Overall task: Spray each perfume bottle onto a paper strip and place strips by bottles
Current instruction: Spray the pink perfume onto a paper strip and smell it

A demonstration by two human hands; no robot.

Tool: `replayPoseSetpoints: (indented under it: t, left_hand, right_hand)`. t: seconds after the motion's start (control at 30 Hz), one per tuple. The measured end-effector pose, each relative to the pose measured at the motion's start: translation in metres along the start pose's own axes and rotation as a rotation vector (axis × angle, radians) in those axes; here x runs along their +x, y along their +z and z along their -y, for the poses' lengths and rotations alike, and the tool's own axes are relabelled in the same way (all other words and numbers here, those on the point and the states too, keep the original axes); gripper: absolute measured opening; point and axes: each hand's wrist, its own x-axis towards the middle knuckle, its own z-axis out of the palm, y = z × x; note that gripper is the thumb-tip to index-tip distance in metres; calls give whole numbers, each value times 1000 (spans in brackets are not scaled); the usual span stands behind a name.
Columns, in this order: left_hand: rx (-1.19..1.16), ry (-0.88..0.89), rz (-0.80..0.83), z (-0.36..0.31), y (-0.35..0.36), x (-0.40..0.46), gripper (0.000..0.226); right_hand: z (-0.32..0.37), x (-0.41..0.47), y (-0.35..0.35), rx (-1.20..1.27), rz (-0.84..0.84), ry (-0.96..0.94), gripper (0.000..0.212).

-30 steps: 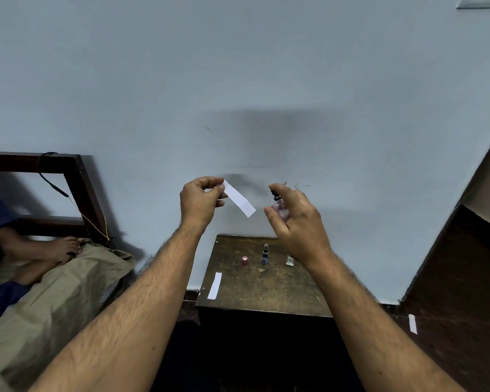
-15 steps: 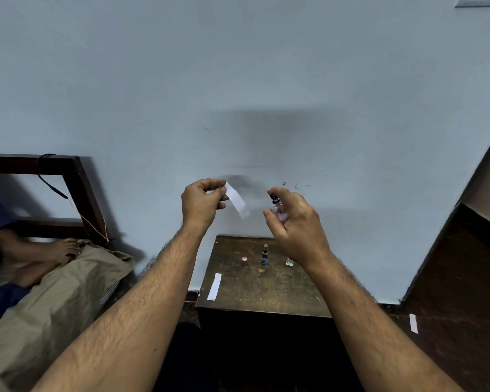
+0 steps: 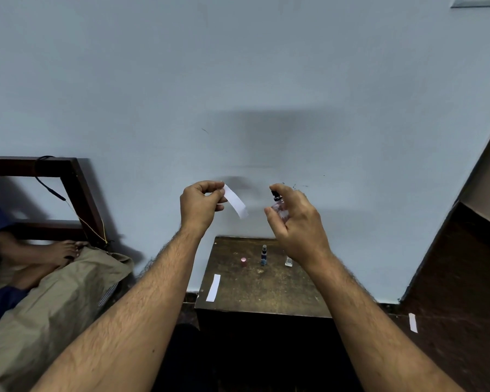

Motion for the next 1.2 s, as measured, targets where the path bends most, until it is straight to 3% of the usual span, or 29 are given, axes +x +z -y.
replayPoseSetpoints:
  t: [0.47, 0.87, 1.2]
  left_hand:
    - [-66, -51, -6, 12, -5, 0, 13]
    - [-87, -171, 7, 50, -10, -15, 16]
    - [-62, -283, 18, 97, -11, -33, 11]
  right_hand:
    - [-10, -5, 2, 91, -11, 67, 42]
    - [-32, -14, 15, 704, 119, 469, 47]
    - [-58, -25, 42, 655, 141, 630, 51]
